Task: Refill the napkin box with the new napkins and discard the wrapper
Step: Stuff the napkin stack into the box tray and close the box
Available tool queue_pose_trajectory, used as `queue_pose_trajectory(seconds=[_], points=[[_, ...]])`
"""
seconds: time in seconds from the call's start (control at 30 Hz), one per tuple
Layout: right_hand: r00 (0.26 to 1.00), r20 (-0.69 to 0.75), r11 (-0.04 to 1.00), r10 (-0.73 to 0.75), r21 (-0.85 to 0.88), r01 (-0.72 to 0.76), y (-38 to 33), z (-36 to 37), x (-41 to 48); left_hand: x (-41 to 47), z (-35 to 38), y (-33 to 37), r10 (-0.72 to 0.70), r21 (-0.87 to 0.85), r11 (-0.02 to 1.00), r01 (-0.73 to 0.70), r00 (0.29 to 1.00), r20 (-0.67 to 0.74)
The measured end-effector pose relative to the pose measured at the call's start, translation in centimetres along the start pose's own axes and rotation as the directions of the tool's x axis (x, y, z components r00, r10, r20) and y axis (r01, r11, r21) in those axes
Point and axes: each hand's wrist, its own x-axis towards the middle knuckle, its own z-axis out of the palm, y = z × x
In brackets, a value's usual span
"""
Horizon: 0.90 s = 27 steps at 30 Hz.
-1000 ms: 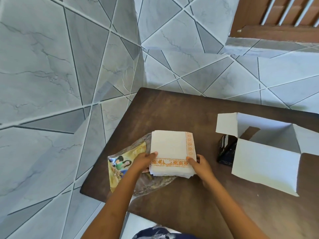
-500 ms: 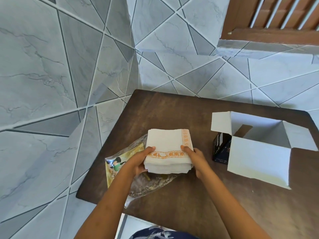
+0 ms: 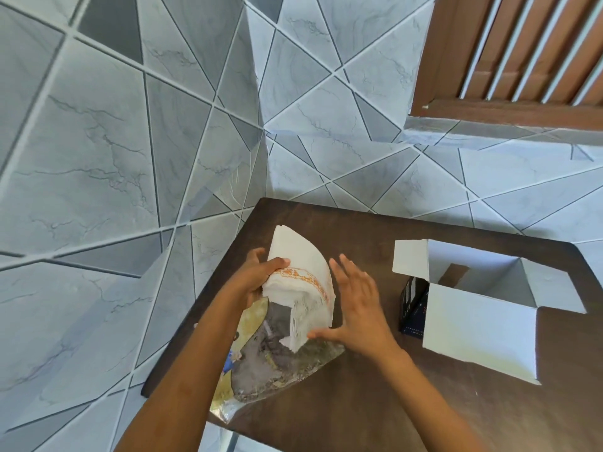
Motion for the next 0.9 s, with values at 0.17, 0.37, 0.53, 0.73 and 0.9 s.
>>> queue_pose_trajectory(seconds=[0.17,0.37,0.53,0.73,0.9], points=[[0.995,-0.098,0.988,-0.012,-0.156,-0.003,-3.6,2.1,0.9,-0.4,1.4,0.0,-0.012,-0.065,0.998,0.012,1.000,-0.009],[0.963,-0.261,0.995,0.072,0.081,-0.052,-2.7,1.2,0.8,-1.1,1.7,-0.5,-0.016,-0.153,0.988,0.018,1.000,0.017],[0.981,-0.080,0.978,0.176,0.126,-0.165,-2.1,-4.3,2.8,-2.6,1.0,-0.4,0.110,-0.163,0.983,-0.084,0.981,0.160],[0.984,0.106,0.969,0.144,0.186,-0.162,-1.4,-10.5,6.0,-3.8,-0.1,0.8,0.488,0.524,0.693,-0.495,0.857,0.166],[0.958,0.285,0.959,0.025,0.264,-0.104,-1.3,-14.0,7.1,-5.0,1.5,3.4,0.556,0.275,0.699,-0.661,0.743,0.373]])
